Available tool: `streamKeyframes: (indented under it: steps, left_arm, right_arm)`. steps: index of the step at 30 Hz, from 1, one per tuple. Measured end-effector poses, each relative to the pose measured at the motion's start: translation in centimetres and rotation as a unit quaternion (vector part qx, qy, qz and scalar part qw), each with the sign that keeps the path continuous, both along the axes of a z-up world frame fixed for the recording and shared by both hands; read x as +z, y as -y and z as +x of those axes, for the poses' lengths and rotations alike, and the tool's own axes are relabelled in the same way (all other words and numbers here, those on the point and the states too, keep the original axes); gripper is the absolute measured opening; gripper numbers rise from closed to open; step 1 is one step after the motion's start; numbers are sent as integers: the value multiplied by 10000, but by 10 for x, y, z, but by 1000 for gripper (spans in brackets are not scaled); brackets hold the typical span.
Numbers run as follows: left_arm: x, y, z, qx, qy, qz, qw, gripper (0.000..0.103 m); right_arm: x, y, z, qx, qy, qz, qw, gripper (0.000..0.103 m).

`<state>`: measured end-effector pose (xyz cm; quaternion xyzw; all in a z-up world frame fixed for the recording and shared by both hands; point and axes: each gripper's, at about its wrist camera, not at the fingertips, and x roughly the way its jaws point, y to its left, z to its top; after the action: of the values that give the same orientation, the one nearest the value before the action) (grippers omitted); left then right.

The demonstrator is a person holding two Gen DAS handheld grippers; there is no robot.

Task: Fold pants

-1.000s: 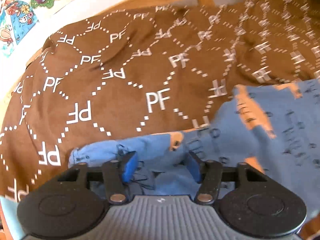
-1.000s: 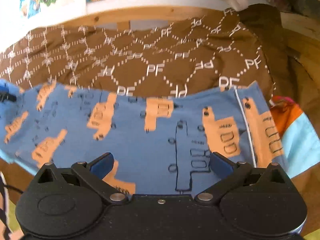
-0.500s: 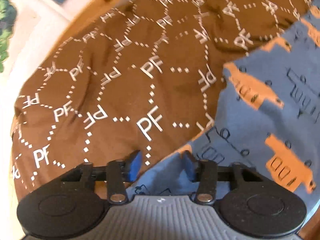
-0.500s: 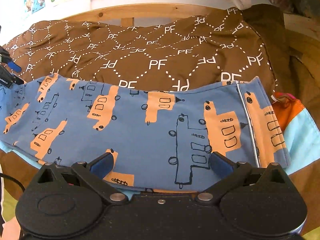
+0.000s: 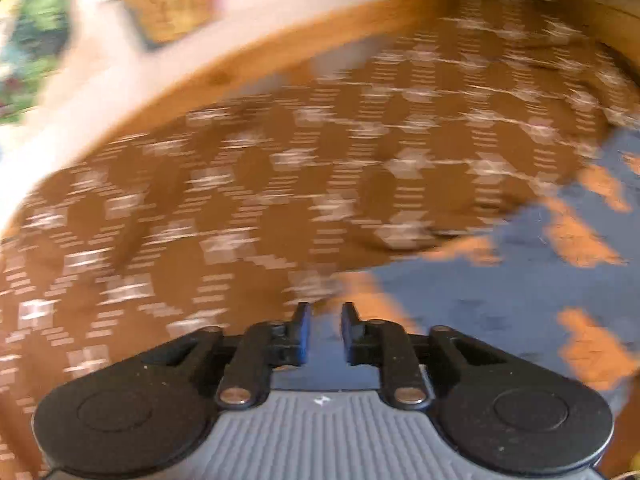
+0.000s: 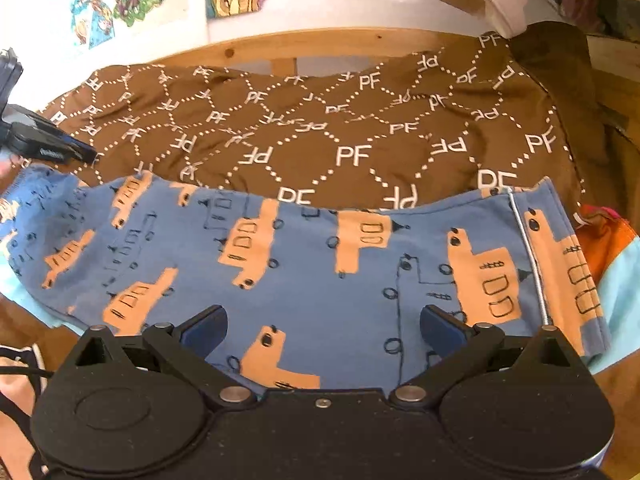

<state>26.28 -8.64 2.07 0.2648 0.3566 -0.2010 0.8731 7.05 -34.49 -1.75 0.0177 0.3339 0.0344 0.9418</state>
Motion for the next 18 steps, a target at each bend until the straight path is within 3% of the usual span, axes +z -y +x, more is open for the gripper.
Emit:
streamKeyframes:
  steps: [3, 5, 7, 8, 10, 12, 14, 18]
  left_arm:
    - [-35, 37, -9, -252, -240, 371, 9987, 26]
    - [-60, 44, -1, -207, -296, 729, 9967, 34]
    - [-64, 37, 6, 18, -240, 624, 9978, 70]
    - [-62, 32, 10, 129, -295, 549, 9980, 73]
    - [-55, 23, 17, 416, -407, 560, 9967, 90]
    - [-46, 17, 19, 836, -194, 696, 9939, 92]
    - [-32, 19, 16, 825, -162, 388, 9957, 92]
    - [-7, 63, -2, 239, -353, -762, 9962, 102]
  right_arm:
    - [-5, 0, 2, -48, -153, -63, 9999, 102]
    - [-10, 6, 1, -182, -238, -194, 9994, 102]
    - [-9, 16, -6, -414, -147, -233, 9988, 102]
    - [-7, 23, -12, -557, -60, -196, 9982, 102]
    - [2, 38, -27, -920, 158, -120, 9956, 102]
    - [11, 50, -43, -1183, 358, 48, 9923, 102]
    - [16, 61, -56, -1329, 478, 193, 9898, 102]
    - [16, 71, -62, -1453, 508, 80, 9880, 102]
